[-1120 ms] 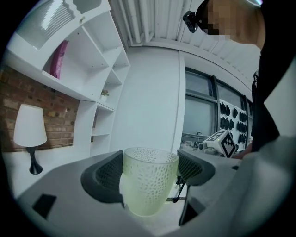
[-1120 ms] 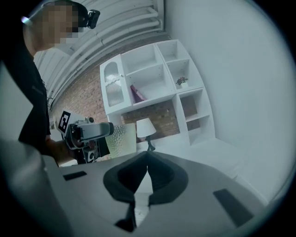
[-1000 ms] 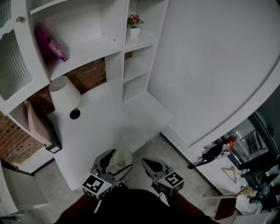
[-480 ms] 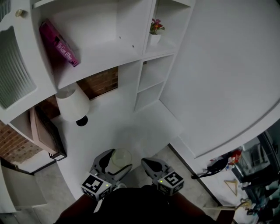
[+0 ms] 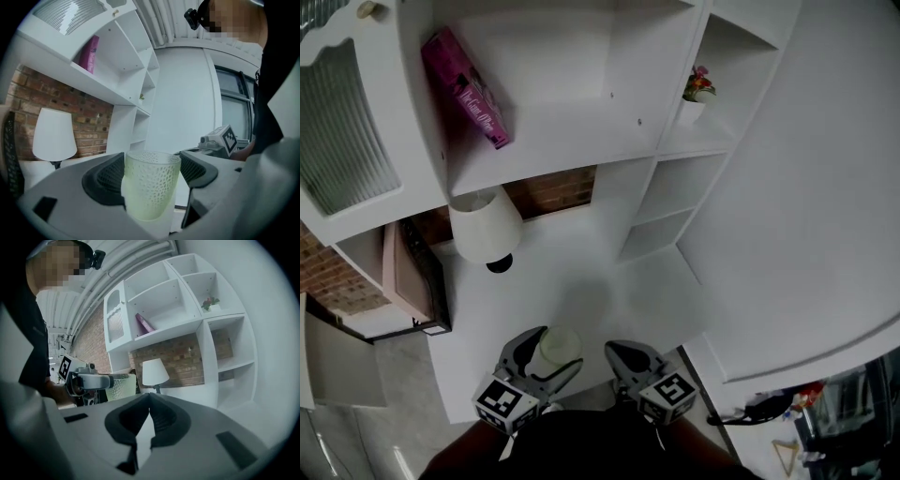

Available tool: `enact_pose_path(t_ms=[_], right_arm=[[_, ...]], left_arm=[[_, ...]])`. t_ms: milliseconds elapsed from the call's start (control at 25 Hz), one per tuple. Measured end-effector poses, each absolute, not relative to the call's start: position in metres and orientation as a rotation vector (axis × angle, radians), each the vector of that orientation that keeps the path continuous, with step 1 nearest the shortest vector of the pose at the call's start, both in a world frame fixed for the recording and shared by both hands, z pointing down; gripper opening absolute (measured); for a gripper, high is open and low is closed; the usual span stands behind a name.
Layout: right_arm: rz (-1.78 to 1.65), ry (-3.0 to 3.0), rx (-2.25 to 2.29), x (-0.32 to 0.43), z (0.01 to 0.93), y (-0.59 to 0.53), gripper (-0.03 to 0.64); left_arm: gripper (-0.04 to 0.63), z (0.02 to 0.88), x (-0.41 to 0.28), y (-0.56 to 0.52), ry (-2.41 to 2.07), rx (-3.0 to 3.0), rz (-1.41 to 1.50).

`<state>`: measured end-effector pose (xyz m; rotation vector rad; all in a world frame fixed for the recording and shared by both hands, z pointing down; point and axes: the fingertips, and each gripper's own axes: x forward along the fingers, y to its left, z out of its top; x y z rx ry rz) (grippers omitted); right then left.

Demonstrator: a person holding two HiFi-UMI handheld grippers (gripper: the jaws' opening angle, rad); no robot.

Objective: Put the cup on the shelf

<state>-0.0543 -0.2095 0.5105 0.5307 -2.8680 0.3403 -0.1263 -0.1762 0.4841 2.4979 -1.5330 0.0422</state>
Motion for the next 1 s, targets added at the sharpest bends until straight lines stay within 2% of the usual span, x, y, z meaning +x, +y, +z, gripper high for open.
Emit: enact_pose_path(t_ms=[520, 1000], right_arm=[[0.322, -2.922, 0.102, -0.05, 0.501, -0.316, 0.005], [0.299, -2.941, -0.145, -0.045, 0.487, -0.331, 0.005]], left_arm=[[0.371, 0.471, -0.1, -0.25, -1.905, 2.206, -0.042], [0.371, 0.443, -0.093, -0.261, -2.123, 2.069, -0.054]])
